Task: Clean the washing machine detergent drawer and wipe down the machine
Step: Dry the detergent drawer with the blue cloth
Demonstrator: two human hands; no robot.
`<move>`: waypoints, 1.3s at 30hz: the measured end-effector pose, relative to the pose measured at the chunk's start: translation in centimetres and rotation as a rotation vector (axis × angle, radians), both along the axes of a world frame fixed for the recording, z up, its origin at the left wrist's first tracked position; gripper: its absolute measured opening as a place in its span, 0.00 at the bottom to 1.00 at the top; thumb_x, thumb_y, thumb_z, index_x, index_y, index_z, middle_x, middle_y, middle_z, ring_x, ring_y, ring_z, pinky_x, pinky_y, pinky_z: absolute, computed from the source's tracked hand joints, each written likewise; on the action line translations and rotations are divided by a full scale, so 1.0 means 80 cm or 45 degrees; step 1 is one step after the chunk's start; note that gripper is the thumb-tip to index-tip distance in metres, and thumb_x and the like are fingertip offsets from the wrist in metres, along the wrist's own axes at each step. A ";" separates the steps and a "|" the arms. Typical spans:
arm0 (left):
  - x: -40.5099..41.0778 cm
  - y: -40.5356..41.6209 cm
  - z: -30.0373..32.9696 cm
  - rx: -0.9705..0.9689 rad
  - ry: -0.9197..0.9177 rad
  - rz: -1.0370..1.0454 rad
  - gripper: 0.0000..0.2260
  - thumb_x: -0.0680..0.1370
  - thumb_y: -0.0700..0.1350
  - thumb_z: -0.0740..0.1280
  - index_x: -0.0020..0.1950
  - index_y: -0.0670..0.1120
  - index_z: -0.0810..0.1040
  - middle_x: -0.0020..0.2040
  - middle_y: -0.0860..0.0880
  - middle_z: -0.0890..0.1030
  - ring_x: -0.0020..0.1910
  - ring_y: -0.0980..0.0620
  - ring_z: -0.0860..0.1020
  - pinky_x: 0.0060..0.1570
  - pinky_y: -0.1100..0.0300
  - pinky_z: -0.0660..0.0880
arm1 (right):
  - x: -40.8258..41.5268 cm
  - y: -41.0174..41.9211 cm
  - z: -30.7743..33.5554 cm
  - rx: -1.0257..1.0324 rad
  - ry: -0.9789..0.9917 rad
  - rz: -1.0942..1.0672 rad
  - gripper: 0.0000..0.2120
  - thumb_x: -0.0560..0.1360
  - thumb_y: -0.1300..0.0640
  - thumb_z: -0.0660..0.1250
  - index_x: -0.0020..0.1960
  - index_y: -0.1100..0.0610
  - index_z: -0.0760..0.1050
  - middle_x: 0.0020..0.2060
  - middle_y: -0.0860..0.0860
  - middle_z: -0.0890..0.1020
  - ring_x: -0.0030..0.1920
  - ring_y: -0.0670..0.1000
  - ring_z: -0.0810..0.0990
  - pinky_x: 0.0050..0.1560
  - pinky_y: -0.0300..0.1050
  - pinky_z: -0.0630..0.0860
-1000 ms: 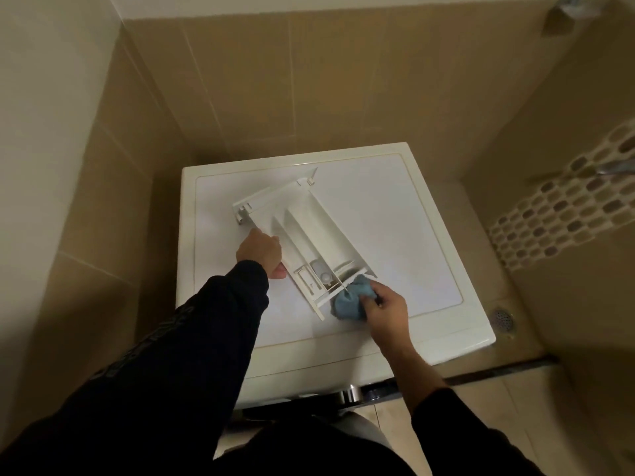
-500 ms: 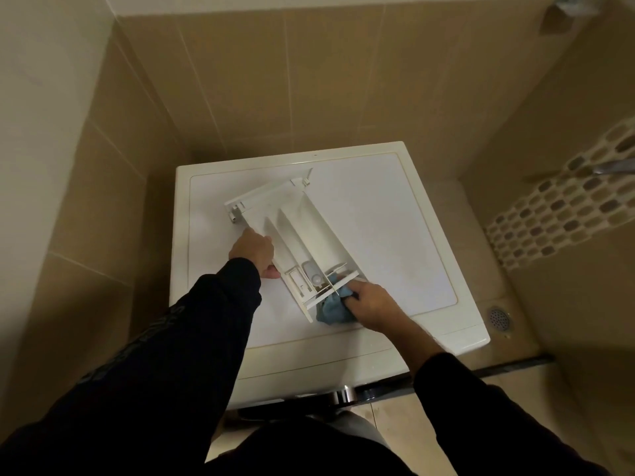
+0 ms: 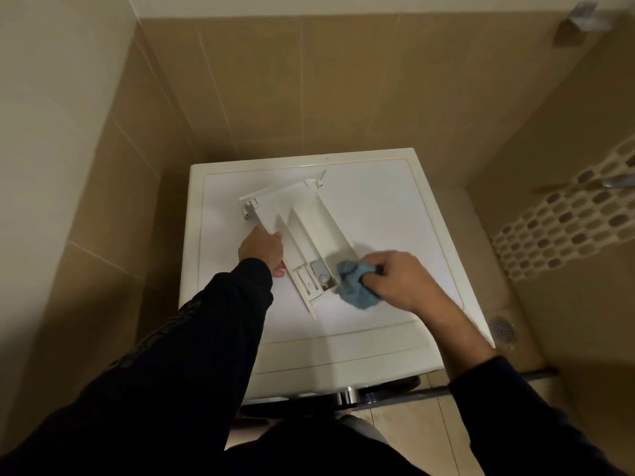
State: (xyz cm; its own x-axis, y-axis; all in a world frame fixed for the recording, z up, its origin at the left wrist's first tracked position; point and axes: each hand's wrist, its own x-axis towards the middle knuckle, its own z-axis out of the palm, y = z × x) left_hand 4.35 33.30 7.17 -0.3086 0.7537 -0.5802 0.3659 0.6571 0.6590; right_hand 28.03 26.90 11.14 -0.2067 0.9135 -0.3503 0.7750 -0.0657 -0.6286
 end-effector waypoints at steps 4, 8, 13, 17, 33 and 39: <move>0.000 -0.007 0.002 0.067 -0.002 0.030 0.12 0.82 0.48 0.61 0.61 0.43 0.70 0.47 0.42 0.80 0.37 0.46 0.83 0.28 0.56 0.80 | -0.046 0.048 0.004 0.383 -0.169 0.027 0.10 0.76 0.54 0.63 0.52 0.50 0.81 0.43 0.53 0.73 0.42 0.53 0.75 0.40 0.44 0.70; 0.000 -0.011 0.002 0.096 0.032 -0.020 0.12 0.82 0.45 0.62 0.65 0.47 0.68 0.50 0.44 0.80 0.39 0.47 0.83 0.31 0.54 0.81 | -0.116 0.095 0.008 0.531 -0.198 0.138 0.13 0.78 0.54 0.62 0.60 0.49 0.81 0.49 0.54 0.73 0.43 0.55 0.76 0.42 0.43 0.72; -0.005 -0.016 -0.001 0.107 -0.051 -0.060 0.15 0.81 0.42 0.63 0.66 0.52 0.67 0.51 0.44 0.80 0.43 0.44 0.84 0.38 0.51 0.83 | -0.166 0.132 -0.014 0.574 -0.243 0.206 0.13 0.77 0.59 0.65 0.60 0.53 0.80 0.54 0.55 0.75 0.50 0.59 0.78 0.49 0.43 0.75; -0.005 -0.017 -0.006 0.183 -0.036 -0.038 0.17 0.81 0.40 0.62 0.68 0.52 0.68 0.50 0.46 0.81 0.39 0.44 0.84 0.37 0.50 0.83 | -0.169 0.131 -0.035 0.420 -0.176 0.332 0.17 0.76 0.62 0.62 0.63 0.56 0.79 0.60 0.58 0.76 0.57 0.58 0.77 0.55 0.39 0.71; -0.005 -0.015 -0.018 0.203 -0.051 -0.005 0.14 0.79 0.43 0.60 0.63 0.55 0.71 0.52 0.49 0.80 0.43 0.44 0.82 0.45 0.48 0.83 | -0.169 0.119 0.007 0.102 -0.543 0.335 0.16 0.76 0.51 0.65 0.62 0.53 0.75 0.50 0.53 0.79 0.53 0.57 0.80 0.49 0.46 0.76; -0.004 -0.014 -0.022 0.197 -0.073 -0.025 0.17 0.80 0.42 0.60 0.67 0.56 0.70 0.53 0.48 0.79 0.45 0.44 0.82 0.46 0.48 0.83 | -0.171 0.130 0.017 -0.247 -0.723 0.338 0.24 0.75 0.52 0.68 0.70 0.51 0.68 0.61 0.54 0.77 0.57 0.57 0.77 0.59 0.53 0.77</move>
